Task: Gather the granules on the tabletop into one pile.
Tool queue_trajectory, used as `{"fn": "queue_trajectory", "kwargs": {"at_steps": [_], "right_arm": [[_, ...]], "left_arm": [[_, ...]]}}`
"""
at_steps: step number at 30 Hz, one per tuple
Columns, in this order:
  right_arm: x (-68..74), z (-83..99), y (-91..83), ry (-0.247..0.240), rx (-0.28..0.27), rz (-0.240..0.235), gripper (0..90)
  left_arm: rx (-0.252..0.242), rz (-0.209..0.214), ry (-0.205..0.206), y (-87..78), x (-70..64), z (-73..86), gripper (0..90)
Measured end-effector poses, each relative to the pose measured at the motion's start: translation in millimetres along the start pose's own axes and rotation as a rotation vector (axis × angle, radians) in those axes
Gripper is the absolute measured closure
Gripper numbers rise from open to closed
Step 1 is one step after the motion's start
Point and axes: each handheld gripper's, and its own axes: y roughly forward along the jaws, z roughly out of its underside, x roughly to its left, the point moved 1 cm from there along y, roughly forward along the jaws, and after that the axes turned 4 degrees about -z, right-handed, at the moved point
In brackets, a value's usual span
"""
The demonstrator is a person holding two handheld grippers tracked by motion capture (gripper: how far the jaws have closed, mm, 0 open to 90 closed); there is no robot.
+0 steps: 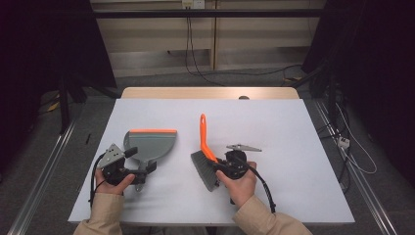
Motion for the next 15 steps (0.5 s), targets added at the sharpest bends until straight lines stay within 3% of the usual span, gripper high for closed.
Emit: {"fn": "queue_trajectory", "kwargs": {"at_steps": [15], "right_arm": [[-14.7,1.3,-16.0,0.014,-0.027,0.033,70.8]], "left_arm": [[0.004,-0.002,0.001,0.4,-0.1,0.1,4.0]]}}
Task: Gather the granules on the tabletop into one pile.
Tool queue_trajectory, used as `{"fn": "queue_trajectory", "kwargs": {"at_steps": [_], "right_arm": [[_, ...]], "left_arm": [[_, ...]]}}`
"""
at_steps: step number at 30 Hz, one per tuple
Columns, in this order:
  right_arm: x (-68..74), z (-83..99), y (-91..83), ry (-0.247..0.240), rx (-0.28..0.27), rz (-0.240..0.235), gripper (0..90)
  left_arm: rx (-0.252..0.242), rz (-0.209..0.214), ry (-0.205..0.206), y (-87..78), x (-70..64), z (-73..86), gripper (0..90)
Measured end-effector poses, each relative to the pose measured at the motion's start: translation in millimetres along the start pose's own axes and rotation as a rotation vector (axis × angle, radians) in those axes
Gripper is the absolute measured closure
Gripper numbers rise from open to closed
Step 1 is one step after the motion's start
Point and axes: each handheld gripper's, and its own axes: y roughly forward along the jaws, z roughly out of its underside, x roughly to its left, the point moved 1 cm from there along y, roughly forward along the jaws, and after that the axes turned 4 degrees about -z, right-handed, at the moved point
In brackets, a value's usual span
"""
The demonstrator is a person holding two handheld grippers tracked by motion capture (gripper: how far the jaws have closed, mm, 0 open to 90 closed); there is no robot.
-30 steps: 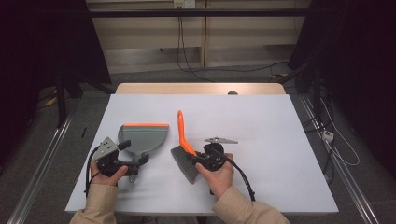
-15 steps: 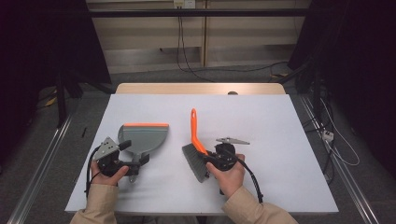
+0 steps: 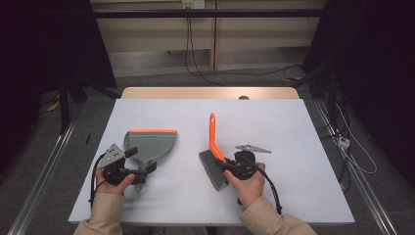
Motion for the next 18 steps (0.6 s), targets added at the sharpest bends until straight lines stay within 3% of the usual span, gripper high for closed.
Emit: {"fn": "queue_trajectory", "kwargs": {"at_steps": [18], "right_arm": [[-12.7,0.2,-13.1,0.027,-0.016,0.027,70.8]], "left_arm": [[0.001,-0.001,0.004,0.5,0.1,-0.3,4.0]]}}
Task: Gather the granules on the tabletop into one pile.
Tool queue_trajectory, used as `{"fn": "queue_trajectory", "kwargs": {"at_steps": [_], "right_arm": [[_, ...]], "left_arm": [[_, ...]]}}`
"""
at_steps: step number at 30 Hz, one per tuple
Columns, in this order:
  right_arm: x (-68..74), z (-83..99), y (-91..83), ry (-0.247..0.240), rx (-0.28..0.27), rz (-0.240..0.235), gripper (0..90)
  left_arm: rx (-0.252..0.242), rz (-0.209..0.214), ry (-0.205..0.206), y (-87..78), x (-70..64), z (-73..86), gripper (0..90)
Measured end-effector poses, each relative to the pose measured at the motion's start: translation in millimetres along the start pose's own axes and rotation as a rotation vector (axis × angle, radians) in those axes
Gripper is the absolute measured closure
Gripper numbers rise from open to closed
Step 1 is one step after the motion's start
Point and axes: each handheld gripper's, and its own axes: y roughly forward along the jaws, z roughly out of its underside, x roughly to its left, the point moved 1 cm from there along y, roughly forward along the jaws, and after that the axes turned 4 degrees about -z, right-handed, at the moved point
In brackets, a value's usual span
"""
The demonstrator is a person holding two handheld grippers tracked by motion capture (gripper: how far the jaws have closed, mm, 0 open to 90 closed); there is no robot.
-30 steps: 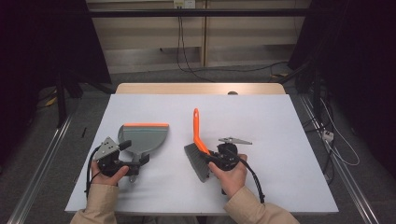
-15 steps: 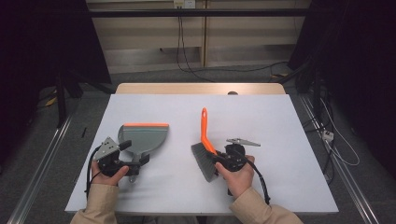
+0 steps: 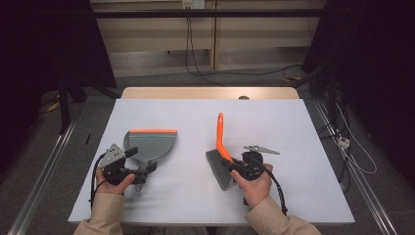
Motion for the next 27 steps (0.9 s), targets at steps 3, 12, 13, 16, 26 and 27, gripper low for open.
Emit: {"fn": "queue_trajectory", "kwargs": {"at_steps": [3,12,13,16,26,27], "right_arm": [[-0.9,-0.2,-1.7,0.000,-0.002,0.007,70.8],[-3.4,-2.1,-3.0,0.028,-0.019,-0.020,71.0],[-2.3,-2.9,-3.0,0.029,-0.019,-0.019,71.2],[-1.3,-6.7,-2.6,0.036,-0.032,-0.041,71.4],[1.5,-33.4,-9.5,0.022,-0.107,-0.115,71.4],[-0.5,-37.6,-10.3,0.017,-0.117,-0.121,71.4]], "left_arm": [[-0.001,0.000,0.000,0.0,0.0,0.0,4.0],[-0.001,0.002,-0.001,0.9,-0.5,-0.2,4.0],[-0.001,0.002,-0.003,1.1,-0.8,-0.2,4.0],[0.001,0.002,0.000,1.6,-0.7,-0.1,4.0],[-0.001,0.001,-0.005,1.4,0.6,0.2,4.0],[-0.002,0.001,-0.006,1.3,0.6,0.2,4.0]]}}
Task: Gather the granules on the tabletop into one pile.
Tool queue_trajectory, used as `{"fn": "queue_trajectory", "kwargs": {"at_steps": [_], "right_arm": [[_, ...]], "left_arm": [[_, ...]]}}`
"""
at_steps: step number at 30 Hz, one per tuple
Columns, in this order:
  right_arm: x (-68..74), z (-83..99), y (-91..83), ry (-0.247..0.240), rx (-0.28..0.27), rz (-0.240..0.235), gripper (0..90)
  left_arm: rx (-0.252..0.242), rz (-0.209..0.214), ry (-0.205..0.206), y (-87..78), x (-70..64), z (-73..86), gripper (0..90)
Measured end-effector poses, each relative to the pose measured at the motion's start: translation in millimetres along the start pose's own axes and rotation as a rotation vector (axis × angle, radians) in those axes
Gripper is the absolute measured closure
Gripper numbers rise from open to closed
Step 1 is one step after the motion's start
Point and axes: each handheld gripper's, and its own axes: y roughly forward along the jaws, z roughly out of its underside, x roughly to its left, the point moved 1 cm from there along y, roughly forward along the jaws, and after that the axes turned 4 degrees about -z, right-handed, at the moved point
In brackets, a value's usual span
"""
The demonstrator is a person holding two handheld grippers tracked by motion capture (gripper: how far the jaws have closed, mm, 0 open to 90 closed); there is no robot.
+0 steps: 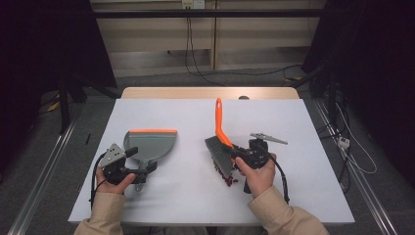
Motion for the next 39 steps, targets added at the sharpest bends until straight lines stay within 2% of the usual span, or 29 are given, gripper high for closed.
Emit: {"fn": "queue_trajectory", "kwargs": {"at_steps": [2,4,6,10,13,17,21,24,27,31,34,39], "right_arm": [[-4.7,-7.9,-0.3,-0.038,-0.011,-0.026,71.4],[-8.9,-14.4,-0.4,-0.107,-0.014,0.001,71.4],[-14.5,-21.1,1.3,-0.192,0.001,0.002,71.4],[-25.0,-30.0,6.8,-0.367,0.056,0.021,71.4],[-33.8,-32.9,12.7,-0.458,0.081,-0.004,71.4],[-41.6,-33.4,22.1,-0.585,0.140,-0.009,71.4],[-44.5,-35.9,31.1,-0.696,0.154,-0.047,71.5],[-45.6,-38.2,36.5,-0.770,0.152,-0.108,71.5],[-47.4,-36.8,42.6,-0.857,0.176,-0.146,71.4],[-50.8,-30.5,49.3,-0.903,0.197,-0.226,71.5],[-47.0,-27.0,52.1,-0.939,0.216,-0.282,71.5],[-44.6,-23.9,48.7,-0.972,0.239,-0.328,71.5]], "left_arm": [[0.000,0.000,-0.003,0.0,0.1,0.0,4.0],[-0.001,-0.001,-0.005,-0.1,0.4,0.0,4.0],[0.000,-0.001,-0.003,-0.1,0.7,-0.1,4.0],[0.000,-0.001,-0.006,0.2,0.8,0.0,4.0],[0.000,-0.001,-0.007,0.3,0.8,0.1,4.0],[0.005,-0.001,-0.003,0.9,1.1,0.4,4.0],[0.005,-0.001,-0.007,1.2,1.6,0.8,4.0],[0.006,-0.002,-0.010,1.6,2.0,1.2,4.0],[0.011,-0.002,-0.009,2.0,2.6,1.8,4.0],[0.012,-0.005,-0.013,2.2,2.9,2.3,4.0],[0.013,-0.005,-0.009,2.7,3.1,2.3,4.0],[0.017,-0.007,-0.009,2.9,2.7,2.5,4.0]]}}
